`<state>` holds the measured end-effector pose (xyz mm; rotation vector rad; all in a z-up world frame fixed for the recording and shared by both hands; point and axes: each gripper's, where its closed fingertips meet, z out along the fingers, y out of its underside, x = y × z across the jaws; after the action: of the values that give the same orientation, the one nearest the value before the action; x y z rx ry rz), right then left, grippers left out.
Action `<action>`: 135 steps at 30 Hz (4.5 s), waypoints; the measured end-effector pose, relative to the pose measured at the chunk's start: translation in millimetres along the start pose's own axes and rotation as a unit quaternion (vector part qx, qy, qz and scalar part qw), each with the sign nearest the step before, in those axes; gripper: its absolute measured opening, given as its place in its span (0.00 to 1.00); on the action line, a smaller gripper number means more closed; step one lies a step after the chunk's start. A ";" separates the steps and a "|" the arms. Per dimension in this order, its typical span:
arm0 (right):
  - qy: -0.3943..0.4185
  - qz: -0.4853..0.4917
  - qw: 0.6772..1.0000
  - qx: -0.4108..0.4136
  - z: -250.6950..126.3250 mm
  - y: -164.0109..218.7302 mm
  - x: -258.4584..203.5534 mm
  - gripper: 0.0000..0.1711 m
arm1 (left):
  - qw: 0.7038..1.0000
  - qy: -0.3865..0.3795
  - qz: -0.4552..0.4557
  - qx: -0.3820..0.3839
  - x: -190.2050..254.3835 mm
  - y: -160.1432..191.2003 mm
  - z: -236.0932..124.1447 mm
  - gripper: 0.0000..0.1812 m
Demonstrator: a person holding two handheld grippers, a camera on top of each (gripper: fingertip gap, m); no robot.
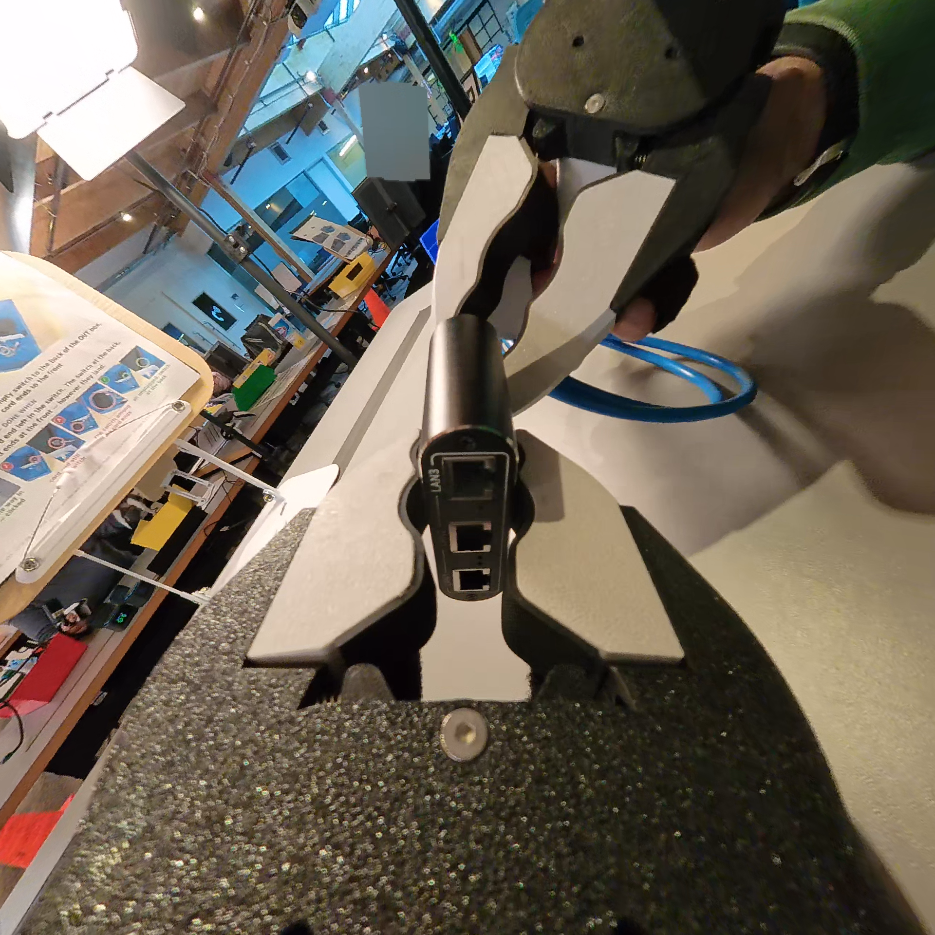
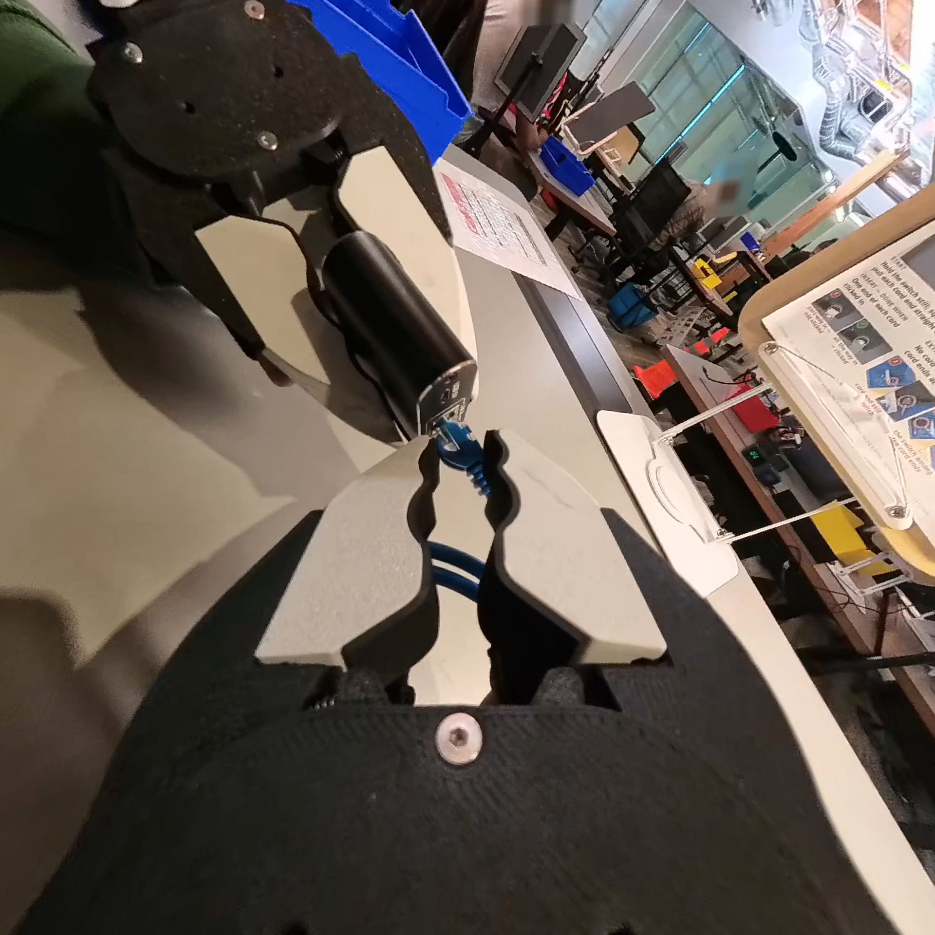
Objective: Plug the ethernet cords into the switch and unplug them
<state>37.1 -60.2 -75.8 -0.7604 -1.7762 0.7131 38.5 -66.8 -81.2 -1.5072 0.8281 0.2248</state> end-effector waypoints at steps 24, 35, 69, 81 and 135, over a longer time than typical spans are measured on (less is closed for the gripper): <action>0.035 -0.059 0.997 -0.035 -4.4 -1.2 4.2 0.11 | 0.997 -0.023 0.038 -0.066 -3.6 4.2 -0.1 0.16; 0.015 -0.108 0.993 -0.046 -3.7 8.1 -3.1 0.10 | 0.991 -0.050 0.108 -0.057 6.1 6.7 5.2 0.16; 0.262 0.061 0.950 -0.160 -178.8 61.5 165.2 0.09 | 0.973 -0.004 -0.156 -0.170 3.1 60.3 5.9 0.15; 0.383 0.147 0.893 -0.187 -408.8 77.5 219.5 0.08 | 0.974 0.001 -0.139 -0.179 8.9 60.5 6.5 0.15; 0.007 -0.007 0.983 -0.182 -157.3 68.9 95.2 0.24 | 0.944 0.072 -0.315 -0.060 24.7 7.0 15.2 0.15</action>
<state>172.0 74.1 -27.7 -0.9920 -1.9223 0.3734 57.0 -60.7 -103.7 -1.8418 0.4111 -0.3190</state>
